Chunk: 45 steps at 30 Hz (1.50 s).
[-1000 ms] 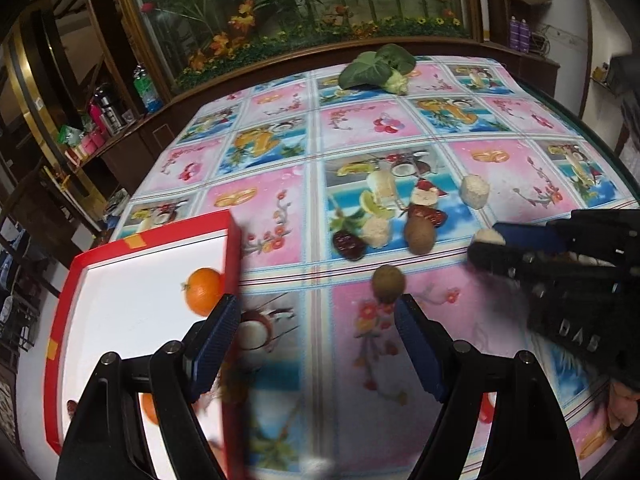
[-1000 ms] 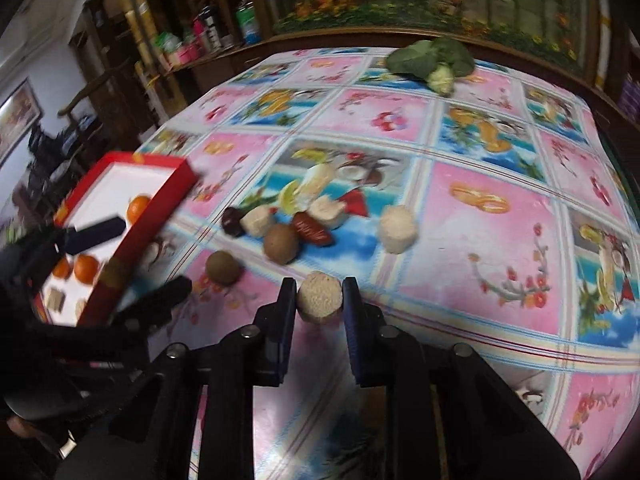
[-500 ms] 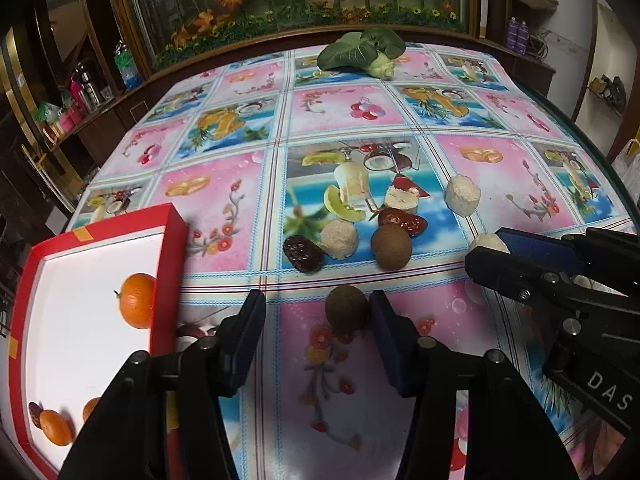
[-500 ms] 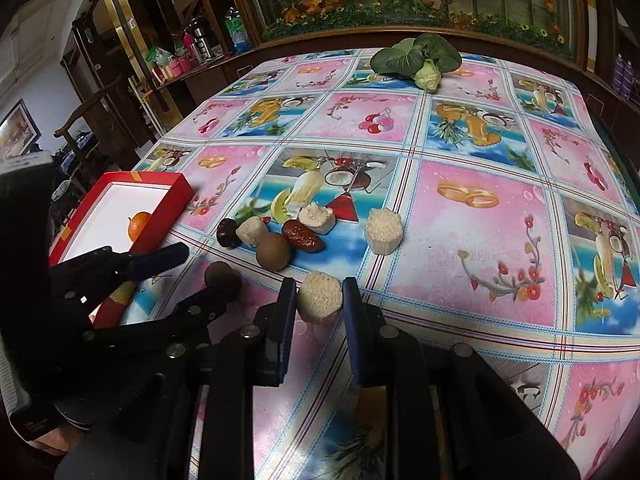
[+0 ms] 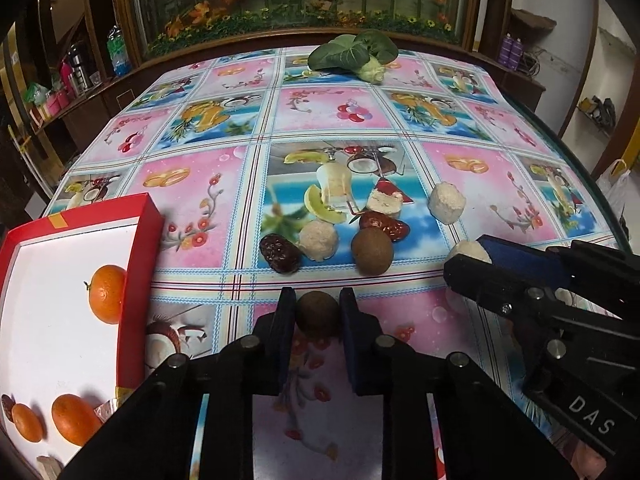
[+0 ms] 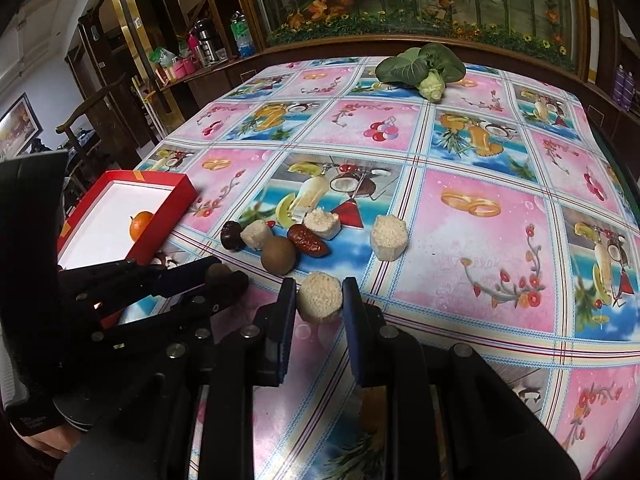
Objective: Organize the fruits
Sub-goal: 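Grasp the round beige cake with the right gripper while the left gripper grasps a brown ball, then carry the cake and brown ball over the tray and open both grippers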
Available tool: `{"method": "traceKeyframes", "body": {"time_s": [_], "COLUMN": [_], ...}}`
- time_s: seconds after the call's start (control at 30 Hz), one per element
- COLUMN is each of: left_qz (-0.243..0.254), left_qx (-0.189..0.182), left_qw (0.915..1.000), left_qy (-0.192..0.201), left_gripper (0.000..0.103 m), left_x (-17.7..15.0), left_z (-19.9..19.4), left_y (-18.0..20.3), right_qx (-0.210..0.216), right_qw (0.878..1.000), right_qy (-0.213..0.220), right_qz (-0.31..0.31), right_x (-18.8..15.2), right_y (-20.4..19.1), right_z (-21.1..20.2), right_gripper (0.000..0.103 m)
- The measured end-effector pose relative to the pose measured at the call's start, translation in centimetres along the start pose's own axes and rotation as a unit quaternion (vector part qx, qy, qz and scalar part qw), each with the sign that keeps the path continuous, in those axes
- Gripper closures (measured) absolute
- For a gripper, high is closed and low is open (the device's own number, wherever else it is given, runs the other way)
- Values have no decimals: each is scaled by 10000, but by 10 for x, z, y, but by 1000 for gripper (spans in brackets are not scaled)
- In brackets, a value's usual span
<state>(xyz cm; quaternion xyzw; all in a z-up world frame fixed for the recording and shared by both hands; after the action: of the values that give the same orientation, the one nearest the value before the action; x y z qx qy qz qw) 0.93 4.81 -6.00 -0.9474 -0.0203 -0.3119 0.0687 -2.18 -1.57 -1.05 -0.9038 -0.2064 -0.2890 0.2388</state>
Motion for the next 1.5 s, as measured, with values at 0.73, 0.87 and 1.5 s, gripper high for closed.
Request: {"method": "traceKeyframes", "body": {"time_s": [0.73, 0.87, 1.5], "left_qz": [-1493, -1768, -1705], "left_qx": [1298, 1662, 2078], "left_qw": [9759, 9653, 9632], "left_qy": [922, 963, -88], "left_gripper": [82, 82, 81], "left_x": [-31, -40, -61], "left_z": [-108, -116, -40], "left_y": [-192, -233, -279], "right_qx": [951, 1538, 1654], "right_qw": [9935, 9869, 9782], "right_qy": [618, 448, -1043], "right_qz": [-114, -183, -696], "right_x": [42, 48, 14], "right_y": [-116, -188, -254], "right_z": [26, 51, 131], "right_gripper": [78, 78, 77]}}
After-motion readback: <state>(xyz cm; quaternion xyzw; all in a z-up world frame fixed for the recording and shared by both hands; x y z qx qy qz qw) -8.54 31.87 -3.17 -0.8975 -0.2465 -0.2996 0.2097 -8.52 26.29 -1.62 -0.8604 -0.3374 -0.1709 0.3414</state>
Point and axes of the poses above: each gripper's, at about its wrist camera, not at the fingertips, and z roughly the way its jaws point, y to its right, x to its top, the point moved 8 cm from there along z, roughly the way its jaws point, and after that the axes turned 7 degrees about x, right-handed, at the moved point
